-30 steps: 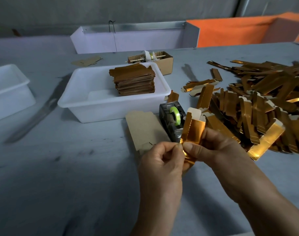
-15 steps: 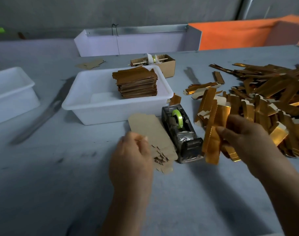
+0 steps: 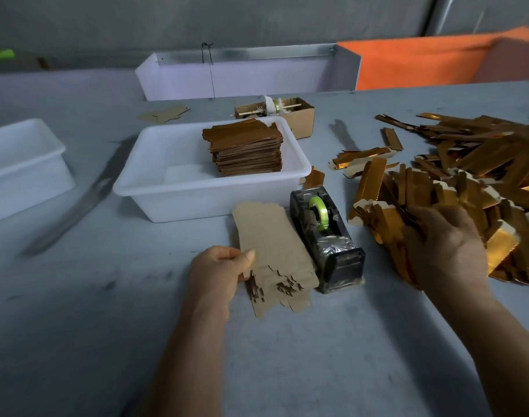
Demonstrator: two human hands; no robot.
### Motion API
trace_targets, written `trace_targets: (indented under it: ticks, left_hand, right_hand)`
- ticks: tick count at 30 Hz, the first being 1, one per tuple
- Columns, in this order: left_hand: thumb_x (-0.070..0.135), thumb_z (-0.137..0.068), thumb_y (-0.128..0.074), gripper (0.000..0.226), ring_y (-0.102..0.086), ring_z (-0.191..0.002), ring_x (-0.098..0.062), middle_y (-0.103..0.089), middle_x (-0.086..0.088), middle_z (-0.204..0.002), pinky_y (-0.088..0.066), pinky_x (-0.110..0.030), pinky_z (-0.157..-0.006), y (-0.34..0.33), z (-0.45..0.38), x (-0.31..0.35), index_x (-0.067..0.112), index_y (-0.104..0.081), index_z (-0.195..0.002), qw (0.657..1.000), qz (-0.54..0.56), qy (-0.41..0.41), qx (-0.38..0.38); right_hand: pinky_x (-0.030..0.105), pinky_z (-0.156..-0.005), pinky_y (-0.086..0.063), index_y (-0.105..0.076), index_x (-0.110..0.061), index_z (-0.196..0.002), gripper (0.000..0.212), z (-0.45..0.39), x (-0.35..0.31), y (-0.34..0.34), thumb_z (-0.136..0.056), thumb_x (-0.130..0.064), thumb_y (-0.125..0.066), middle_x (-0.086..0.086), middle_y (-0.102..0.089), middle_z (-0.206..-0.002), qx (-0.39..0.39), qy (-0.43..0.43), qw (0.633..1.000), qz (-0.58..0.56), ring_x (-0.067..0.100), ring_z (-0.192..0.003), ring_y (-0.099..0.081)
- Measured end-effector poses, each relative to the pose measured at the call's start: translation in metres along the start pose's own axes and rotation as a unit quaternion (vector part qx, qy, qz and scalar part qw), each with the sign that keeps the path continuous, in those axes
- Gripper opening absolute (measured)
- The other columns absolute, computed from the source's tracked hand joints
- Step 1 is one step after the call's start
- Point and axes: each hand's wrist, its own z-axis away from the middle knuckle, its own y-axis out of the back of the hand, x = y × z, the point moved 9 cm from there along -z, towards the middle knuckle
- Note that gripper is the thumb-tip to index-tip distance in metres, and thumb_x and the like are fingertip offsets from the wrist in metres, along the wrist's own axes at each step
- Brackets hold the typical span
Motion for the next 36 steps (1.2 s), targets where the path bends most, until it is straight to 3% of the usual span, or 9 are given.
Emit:
trace_targets:
  ticks: [5,9,11,14,17,20,28,31,36]
  left_hand:
    - [0.016,-0.087,-0.067,0.011,-0.047,-0.041,0.002,-0.059,0.009,-0.052,-0.039,-0.018,-0.047,0.004,0.030,0.030,0.010,-0.061,-0.081,0.992,0.084,-0.090,0.000]
    - [0.015,-0.079,-0.066,0.009,-0.046,-0.046,-0.001,-0.059,0.007,-0.056,-0.035,-0.012,-0.040,-0.023,0.065,0.043,0.009,-0.060,-0.077,0.971,0.181,-0.077,-0.139]
    - [0.014,-0.080,-0.065,0.009,-0.047,-0.049,-0.005,-0.062,0.003,-0.059,-0.036,-0.013,-0.041,-0.033,0.073,0.042,0.010,-0.060,-0.074,0.966,0.185,-0.072,-0.166]
    - [0.017,-0.074,-0.071,0.014,-0.063,-0.065,-0.019,-0.072,-0.004,-0.075,-0.050,-0.021,-0.055,-0.040,0.077,0.039,0.008,-0.064,-0.082,0.965,0.179,-0.070,-0.179]
    - [0.027,-0.058,-0.086,0.046,-0.072,-0.086,-0.022,-0.076,-0.003,-0.091,-0.059,-0.032,-0.072,-0.046,0.079,0.042,0.014,-0.069,-0.098,0.966,0.148,-0.084,-0.196]
    - [0.034,-0.058,-0.078,0.040,-0.072,-0.085,-0.021,-0.076,0.001,-0.087,-0.059,-0.039,-0.074,-0.044,0.078,0.045,0.021,-0.072,-0.095,0.977,0.100,-0.117,-0.149]
    - [0.032,-0.059,-0.073,0.037,-0.072,-0.083,-0.023,-0.076,-0.001,-0.084,-0.058,-0.047,-0.081,-0.049,0.079,0.034,0.017,-0.073,-0.093,0.980,0.100,-0.096,-0.144]
    - [0.034,-0.059,-0.071,0.038,-0.072,-0.081,-0.020,-0.076,0.001,-0.083,-0.059,-0.042,-0.076,-0.051,0.079,0.032,0.018,-0.073,-0.093,0.982,0.095,-0.099,-0.133]
    - [0.013,-0.078,-0.075,0.010,-0.072,-0.074,-0.018,-0.075,0.001,-0.077,-0.057,-0.029,-0.058,-0.051,0.082,0.031,0.020,-0.075,-0.085,0.983,0.093,-0.117,-0.103]
  right_hand:
    - [0.020,-0.070,-0.043,-0.061,-0.030,-0.112,0.031,0.027,-0.034,0.024,-0.085,-0.041,-0.051,-0.012,-0.057,-0.107,-0.026,-0.011,0.965,-0.259,0.008,-0.094,-0.054]
    - [0.021,-0.070,-0.048,-0.068,-0.046,-0.082,0.030,0.058,-0.081,0.003,-0.059,-0.058,-0.054,-0.022,-0.068,-0.087,-0.237,-0.071,0.822,-0.512,-0.001,-0.083,-0.065]
    - [0.026,-0.073,-0.050,-0.072,-0.037,-0.088,0.032,0.065,-0.088,-0.007,-0.061,-0.050,-0.060,-0.016,-0.070,-0.089,-0.273,-0.092,0.780,-0.556,0.006,-0.087,-0.067]
    - [0.031,-0.073,-0.049,-0.071,-0.023,-0.094,0.035,0.067,-0.083,-0.013,-0.064,-0.038,-0.063,-0.005,-0.072,-0.090,-0.273,-0.124,0.768,-0.566,0.017,-0.089,-0.067]
    - [0.029,-0.068,-0.047,-0.073,-0.028,-0.089,0.028,0.076,-0.086,-0.014,-0.066,-0.038,-0.062,-0.005,-0.072,-0.087,-0.299,-0.113,0.763,-0.562,0.012,-0.082,-0.067]
    - [0.027,-0.071,-0.048,-0.072,-0.036,-0.088,0.024,0.085,-0.088,-0.017,-0.068,-0.039,-0.059,-0.009,-0.072,-0.087,-0.319,-0.115,0.755,-0.561,0.006,-0.080,-0.067]
    - [0.013,-0.055,-0.045,-0.067,-0.032,-0.082,0.006,0.077,-0.069,-0.004,-0.082,-0.027,-0.064,-0.022,-0.066,-0.077,-0.195,-0.100,0.865,-0.452,-0.001,-0.078,-0.060]
    - [0.003,-0.049,-0.042,-0.055,-0.042,-0.083,0.014,0.077,-0.083,0.017,-0.080,-0.032,-0.064,-0.022,-0.058,-0.071,-0.113,0.005,0.935,-0.337,-0.022,-0.081,-0.050]
    - [0.000,-0.050,-0.036,-0.065,-0.013,-0.109,0.028,0.092,-0.115,0.038,-0.083,-0.022,-0.064,-0.008,-0.059,-0.086,-0.022,0.163,0.969,-0.182,-0.003,-0.060,-0.050]
